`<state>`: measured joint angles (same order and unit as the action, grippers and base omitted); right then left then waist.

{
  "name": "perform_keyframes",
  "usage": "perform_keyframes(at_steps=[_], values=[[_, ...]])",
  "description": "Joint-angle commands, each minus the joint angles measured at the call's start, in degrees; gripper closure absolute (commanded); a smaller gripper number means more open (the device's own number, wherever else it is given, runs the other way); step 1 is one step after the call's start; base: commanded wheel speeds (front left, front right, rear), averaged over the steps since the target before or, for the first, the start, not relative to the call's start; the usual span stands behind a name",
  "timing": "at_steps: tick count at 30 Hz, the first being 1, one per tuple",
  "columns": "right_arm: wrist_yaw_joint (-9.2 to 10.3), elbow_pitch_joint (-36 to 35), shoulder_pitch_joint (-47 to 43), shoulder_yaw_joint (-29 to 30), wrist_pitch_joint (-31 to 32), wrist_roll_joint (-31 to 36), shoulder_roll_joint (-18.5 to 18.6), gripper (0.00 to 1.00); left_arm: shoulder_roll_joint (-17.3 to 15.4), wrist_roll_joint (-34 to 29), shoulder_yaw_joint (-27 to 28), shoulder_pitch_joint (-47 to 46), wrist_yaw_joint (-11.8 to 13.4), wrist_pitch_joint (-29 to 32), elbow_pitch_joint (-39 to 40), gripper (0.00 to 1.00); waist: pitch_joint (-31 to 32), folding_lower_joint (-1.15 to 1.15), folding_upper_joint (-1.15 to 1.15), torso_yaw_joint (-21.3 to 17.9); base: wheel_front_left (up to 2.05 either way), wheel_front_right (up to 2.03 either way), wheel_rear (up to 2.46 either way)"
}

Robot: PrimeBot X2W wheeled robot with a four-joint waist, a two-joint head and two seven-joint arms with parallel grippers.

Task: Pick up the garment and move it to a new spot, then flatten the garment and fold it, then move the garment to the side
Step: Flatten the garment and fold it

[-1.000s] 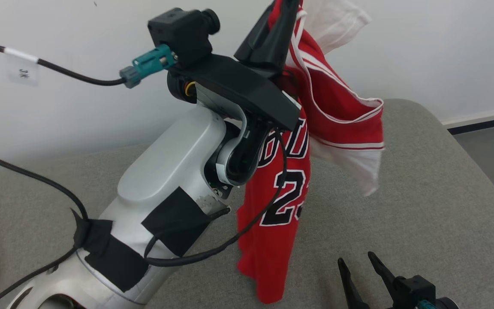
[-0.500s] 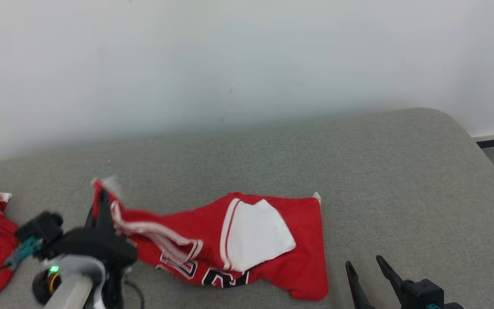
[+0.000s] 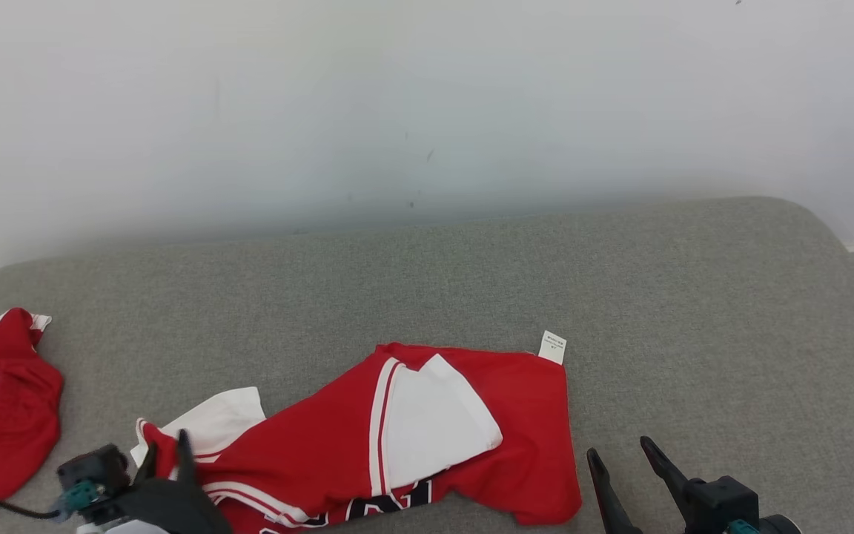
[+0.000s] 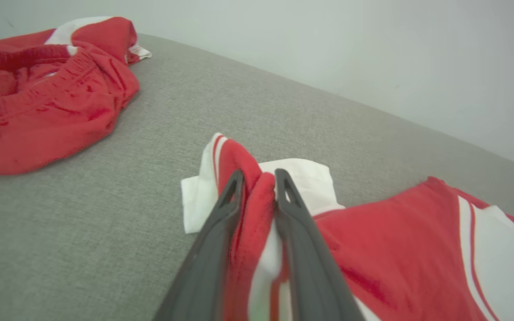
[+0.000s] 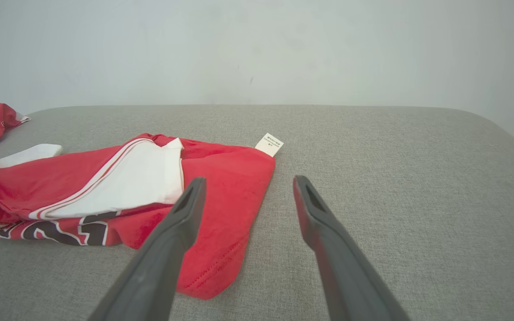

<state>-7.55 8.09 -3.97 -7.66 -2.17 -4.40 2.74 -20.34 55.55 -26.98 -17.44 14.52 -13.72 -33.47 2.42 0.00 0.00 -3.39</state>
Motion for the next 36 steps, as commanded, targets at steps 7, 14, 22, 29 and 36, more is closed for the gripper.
perform_keyframes(at_steps=[7,14,22,29,36], values=[[0.13,-0.64,-0.94,0.67,0.37,0.08,0.02,0.00,-0.17,-7.80,-9.45,-4.25,-5.26,3.49,8.04,0.00,0.39,0.00,0.00,-0.18,0.00,0.00,0.00],[0.13,-1.01,-0.84,0.44,0.43,-0.54,0.02,0.00,0.91,-16.94,-22.84,-9.47,-9.33,13.83,13.57,0.00,0.21,0.00,0.00,-0.31,0.00,0.00,0.00],[0.13,-1.20,-0.66,0.11,0.29,-0.72,0.02,0.00,1.80,-23.05,-31.12,-12.59,-10.73,21.69,7.68,0.00,-0.87,0.00,0.00,-2.28,0.00,0.00,0.00],[0.13,-1.33,0.10,-0.30,0.28,-0.84,0.02,0.00,4.23,-23.33,-32.27,-14.45,-10.83,21.96,1.31,0.00,-2.07,0.00,0.00,-3.81,0.00,0.00,0.00],[0.13,-1.27,0.14,-0.23,0.11,-0.83,0.02,0.00,6.10,-22.93,-32.91,-15.34,-12.42,20.70,-2.57,0.00,-2.64,0.00,0.00,-4.79,0.00,0.00,0.00]])
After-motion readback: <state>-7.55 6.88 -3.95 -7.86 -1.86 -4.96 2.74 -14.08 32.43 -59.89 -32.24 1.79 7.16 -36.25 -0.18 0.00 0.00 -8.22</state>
